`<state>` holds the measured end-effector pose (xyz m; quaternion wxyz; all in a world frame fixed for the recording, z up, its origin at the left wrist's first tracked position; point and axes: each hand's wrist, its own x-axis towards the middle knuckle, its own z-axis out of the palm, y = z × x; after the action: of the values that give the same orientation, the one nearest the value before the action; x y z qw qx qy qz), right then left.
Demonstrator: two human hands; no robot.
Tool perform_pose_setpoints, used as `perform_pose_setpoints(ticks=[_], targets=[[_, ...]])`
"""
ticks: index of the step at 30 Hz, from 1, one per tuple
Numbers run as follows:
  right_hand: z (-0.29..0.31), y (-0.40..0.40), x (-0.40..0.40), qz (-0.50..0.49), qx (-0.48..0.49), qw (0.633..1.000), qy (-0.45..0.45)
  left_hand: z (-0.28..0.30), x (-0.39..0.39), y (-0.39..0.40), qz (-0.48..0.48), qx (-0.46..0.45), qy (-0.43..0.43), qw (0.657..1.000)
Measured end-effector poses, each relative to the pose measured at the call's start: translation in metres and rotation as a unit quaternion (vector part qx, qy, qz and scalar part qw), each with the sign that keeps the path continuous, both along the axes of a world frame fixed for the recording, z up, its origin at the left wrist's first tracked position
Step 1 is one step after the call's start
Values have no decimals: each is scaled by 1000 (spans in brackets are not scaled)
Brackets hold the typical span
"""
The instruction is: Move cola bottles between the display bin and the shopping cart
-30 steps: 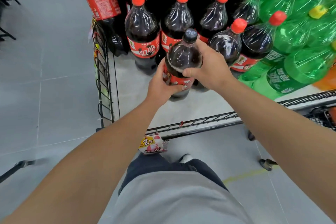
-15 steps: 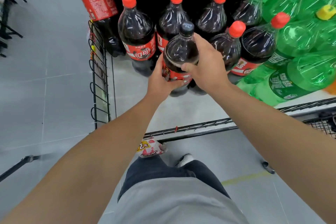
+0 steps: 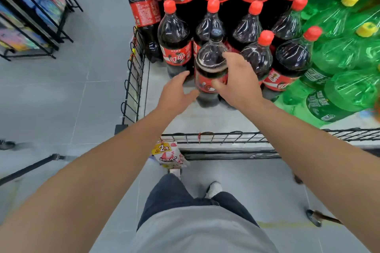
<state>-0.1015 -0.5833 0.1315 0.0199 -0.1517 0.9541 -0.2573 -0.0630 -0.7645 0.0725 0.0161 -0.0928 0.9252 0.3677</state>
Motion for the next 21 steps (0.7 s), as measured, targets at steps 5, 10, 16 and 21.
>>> perform_pose_setpoints(ticks=[5, 10, 16, 21], targets=[[3, 29, 30, 95, 138, 985, 43, 20, 48, 8, -17, -97, 17, 995], [1, 56, 68, 131, 226, 964, 60, 35, 92, 23, -45, -146, 19, 988], [9, 89, 138, 117, 249, 961, 32, 50, 148, 49, -109, -192, 28, 975], [13, 126, 206, 92, 271, 958, 5, 51, 196, 85, -157, -200, 29, 967]])
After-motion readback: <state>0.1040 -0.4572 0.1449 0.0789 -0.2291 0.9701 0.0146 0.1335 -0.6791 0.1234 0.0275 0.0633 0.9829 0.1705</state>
